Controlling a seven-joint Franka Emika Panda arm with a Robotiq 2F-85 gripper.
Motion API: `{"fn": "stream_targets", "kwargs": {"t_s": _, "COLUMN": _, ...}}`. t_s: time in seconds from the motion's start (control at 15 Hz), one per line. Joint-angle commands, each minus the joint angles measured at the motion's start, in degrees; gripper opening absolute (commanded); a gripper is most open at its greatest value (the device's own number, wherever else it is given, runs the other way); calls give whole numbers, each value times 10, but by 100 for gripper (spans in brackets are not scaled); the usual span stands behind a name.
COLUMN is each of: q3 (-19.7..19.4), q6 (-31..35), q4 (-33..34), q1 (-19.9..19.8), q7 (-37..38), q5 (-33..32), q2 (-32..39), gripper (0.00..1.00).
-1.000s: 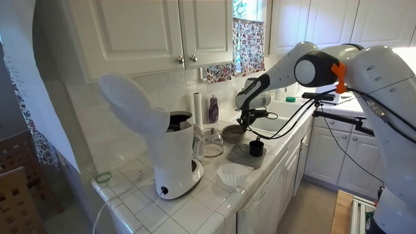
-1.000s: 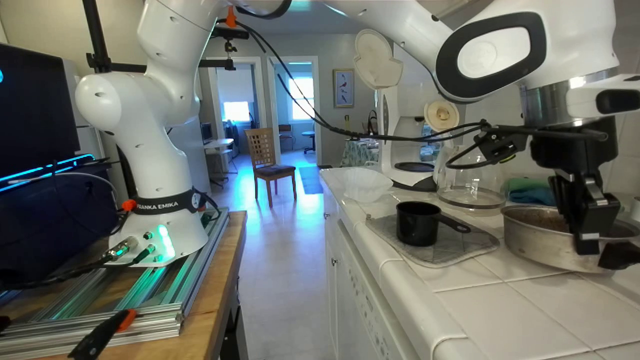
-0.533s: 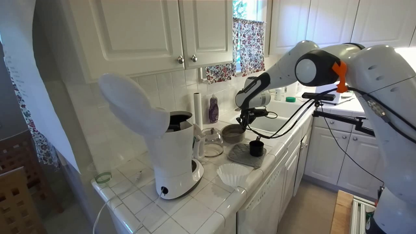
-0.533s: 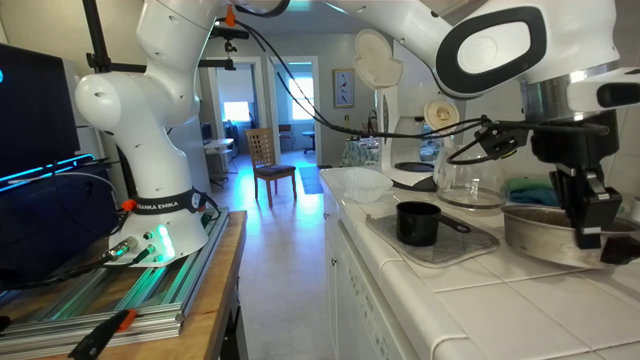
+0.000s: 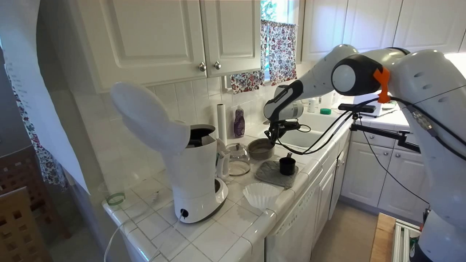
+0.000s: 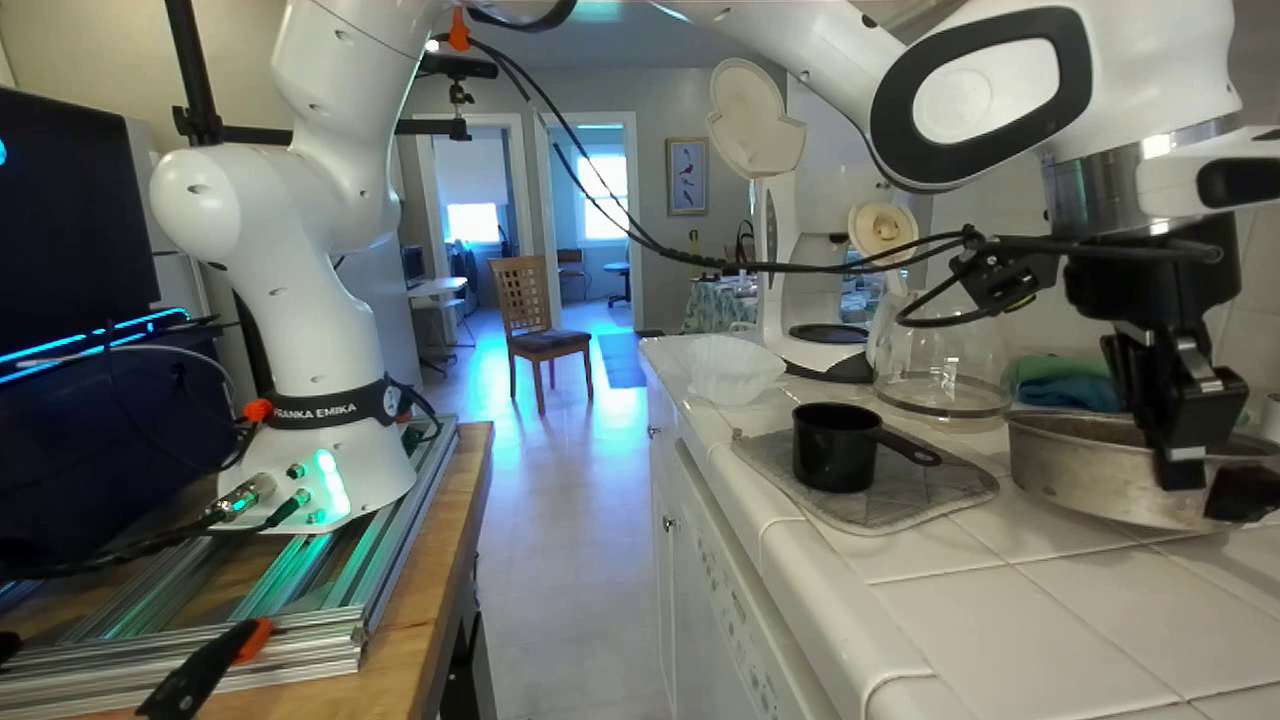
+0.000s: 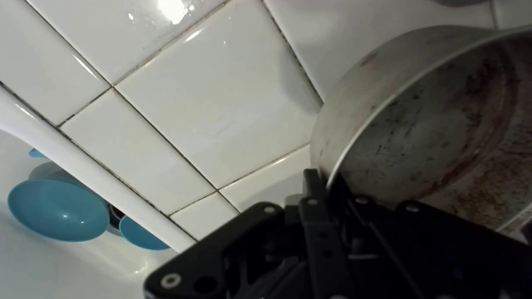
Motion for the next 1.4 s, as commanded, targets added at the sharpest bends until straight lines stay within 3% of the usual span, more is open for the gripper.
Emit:
{"fn": "stream_targets", "kwargs": {"t_s": 0.0, "q3": 18, "q6": 20, "q4": -40, "q1": -12, "q7": -33, "q5": 27, "q2": -37, "gripper": 2}}
{"fn": "stream_targets", "kwargs": {"t_s": 0.67, "q3": 22, "q6": 33, "q4": -89, "q1": -17, "q7": -61, "q5": 48, "q2": -90, "gripper": 2}}
{"fn": "stream_targets", "kwargs": {"t_s": 1.33, "q3": 10, "q6": 57, "q4": -164, "q1": 4, "q7": -78, "q5": 29, "q2": -181, "gripper": 2}}
